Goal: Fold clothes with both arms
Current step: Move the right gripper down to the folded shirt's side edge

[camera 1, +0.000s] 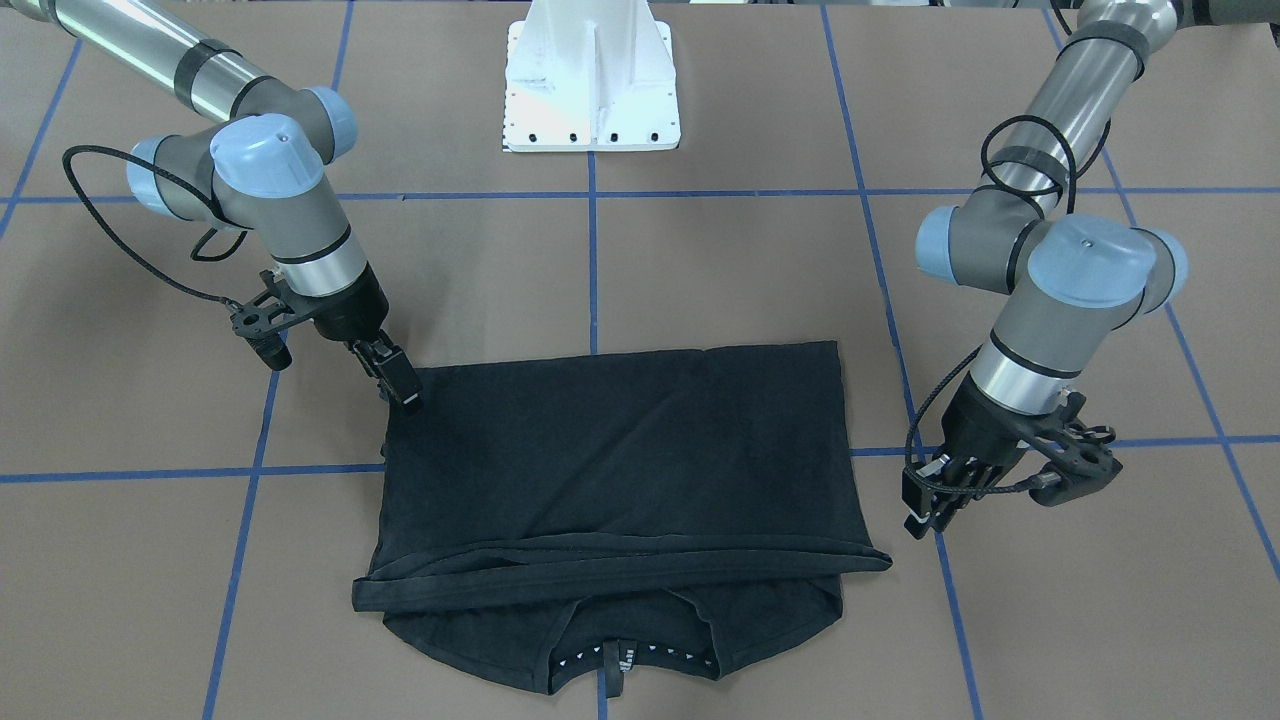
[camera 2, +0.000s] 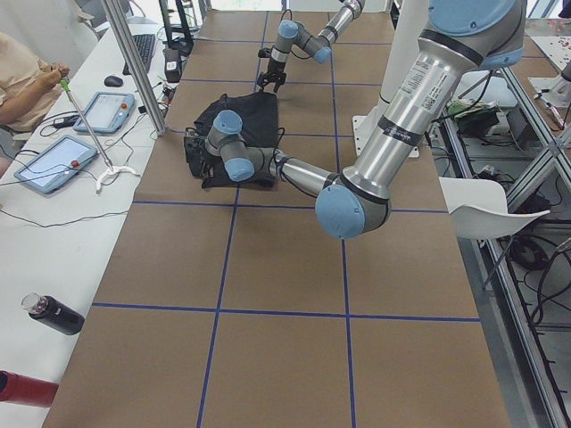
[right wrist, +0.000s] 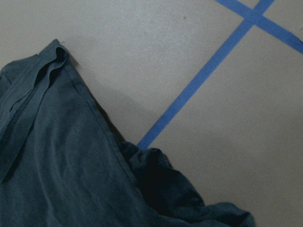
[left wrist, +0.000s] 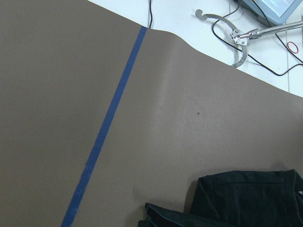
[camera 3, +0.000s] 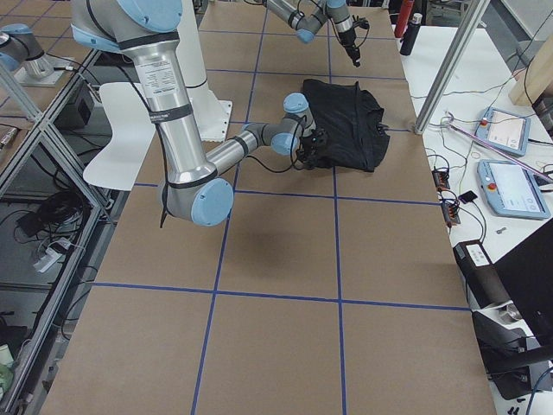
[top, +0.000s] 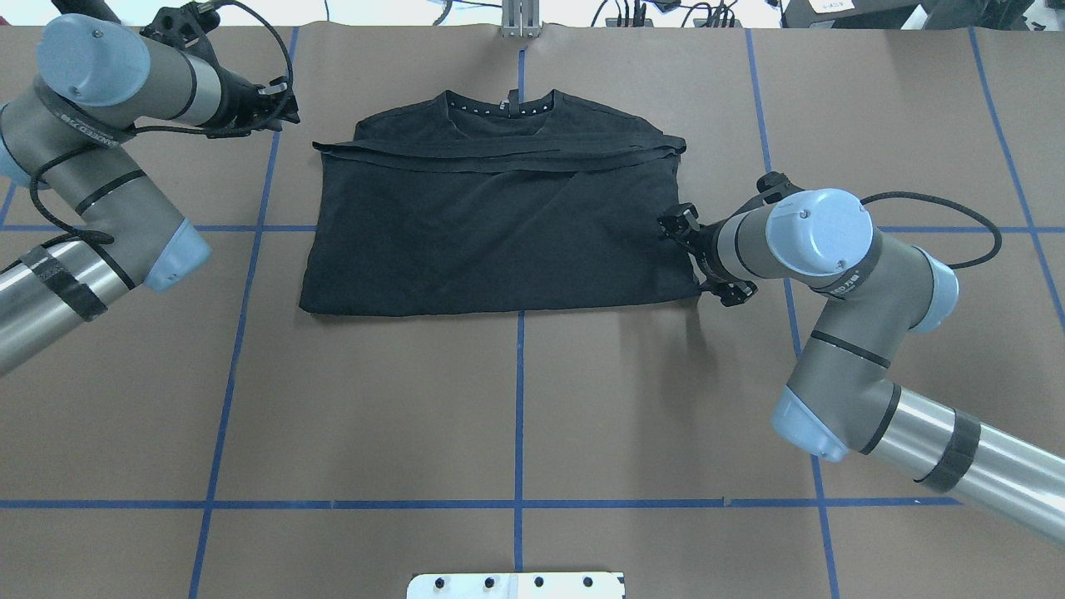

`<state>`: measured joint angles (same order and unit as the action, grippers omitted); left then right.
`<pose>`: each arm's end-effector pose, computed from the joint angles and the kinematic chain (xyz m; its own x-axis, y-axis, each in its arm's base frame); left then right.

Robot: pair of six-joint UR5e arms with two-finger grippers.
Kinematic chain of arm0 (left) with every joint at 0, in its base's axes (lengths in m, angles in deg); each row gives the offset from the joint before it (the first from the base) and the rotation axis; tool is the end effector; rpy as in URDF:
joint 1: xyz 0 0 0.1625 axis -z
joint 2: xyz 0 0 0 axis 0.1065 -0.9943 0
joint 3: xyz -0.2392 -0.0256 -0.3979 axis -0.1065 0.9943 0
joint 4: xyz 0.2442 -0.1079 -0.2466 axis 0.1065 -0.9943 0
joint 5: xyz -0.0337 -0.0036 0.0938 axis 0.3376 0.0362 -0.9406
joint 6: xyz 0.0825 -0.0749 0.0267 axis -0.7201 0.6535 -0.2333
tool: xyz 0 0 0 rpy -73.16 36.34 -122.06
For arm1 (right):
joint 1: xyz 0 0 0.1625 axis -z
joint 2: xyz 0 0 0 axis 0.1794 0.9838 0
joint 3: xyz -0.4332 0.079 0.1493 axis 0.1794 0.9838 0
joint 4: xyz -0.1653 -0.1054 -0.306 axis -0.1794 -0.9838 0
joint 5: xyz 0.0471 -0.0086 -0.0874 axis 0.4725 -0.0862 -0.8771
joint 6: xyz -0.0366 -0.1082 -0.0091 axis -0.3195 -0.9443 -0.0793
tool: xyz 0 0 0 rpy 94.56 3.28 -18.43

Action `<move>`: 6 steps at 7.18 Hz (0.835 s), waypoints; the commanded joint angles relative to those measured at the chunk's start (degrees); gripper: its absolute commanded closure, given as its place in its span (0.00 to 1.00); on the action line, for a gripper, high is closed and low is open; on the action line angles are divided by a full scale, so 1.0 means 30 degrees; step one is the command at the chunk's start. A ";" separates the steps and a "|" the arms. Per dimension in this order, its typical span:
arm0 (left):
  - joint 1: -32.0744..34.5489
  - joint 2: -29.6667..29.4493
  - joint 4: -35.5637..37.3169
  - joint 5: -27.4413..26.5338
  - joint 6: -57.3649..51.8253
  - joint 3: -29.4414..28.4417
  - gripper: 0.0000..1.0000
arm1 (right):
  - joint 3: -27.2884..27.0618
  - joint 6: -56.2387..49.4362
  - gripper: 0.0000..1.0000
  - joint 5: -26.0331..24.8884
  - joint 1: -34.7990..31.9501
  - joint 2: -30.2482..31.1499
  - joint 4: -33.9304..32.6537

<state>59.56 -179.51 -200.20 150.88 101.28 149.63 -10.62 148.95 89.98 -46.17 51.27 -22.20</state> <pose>0.3417 -0.6268 0.4390 0.4190 -0.2439 -0.8746 0.5392 0.8418 0.0235 -0.4331 -0.4539 0.4418 0.1904 0.6953 0.6931 -0.6236 0.6309 -0.4616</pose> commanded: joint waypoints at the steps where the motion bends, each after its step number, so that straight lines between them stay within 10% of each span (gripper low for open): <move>1: -0.0004 -0.0002 0.0005 -0.0023 -0.0009 0.0007 0.63 | 0.0166 0.0164 0.02 -0.0084 0.0254 0.0341 0.0870; 3: -0.0004 0.0027 0.0005 -0.0023 -0.0010 -0.0022 0.63 | 0.0663 0.0076 0.05 -0.0375 0.0576 0.0312 0.0899; 4: 0.0025 0.0027 0.0005 -0.0023 -0.0010 -0.0022 0.63 | 0.0664 0.0163 0.23 -0.0406 0.0606 0.0283 0.0899; 5: -0.0004 0.0027 0.0005 -0.0023 -0.0010 -0.0022 0.63 | 0.0519 0.0135 0.99 -0.0349 0.0548 0.0282 0.0841; 6: 0.0025 0.0027 0.0005 -0.0023 -0.0010 -0.0022 0.63 | 0.0460 0.0048 1.00 -0.0261 0.0548 0.0253 0.0870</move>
<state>59.59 -179.43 -200.18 150.81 101.25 149.57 -9.00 149.29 88.98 -44.51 52.10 -19.60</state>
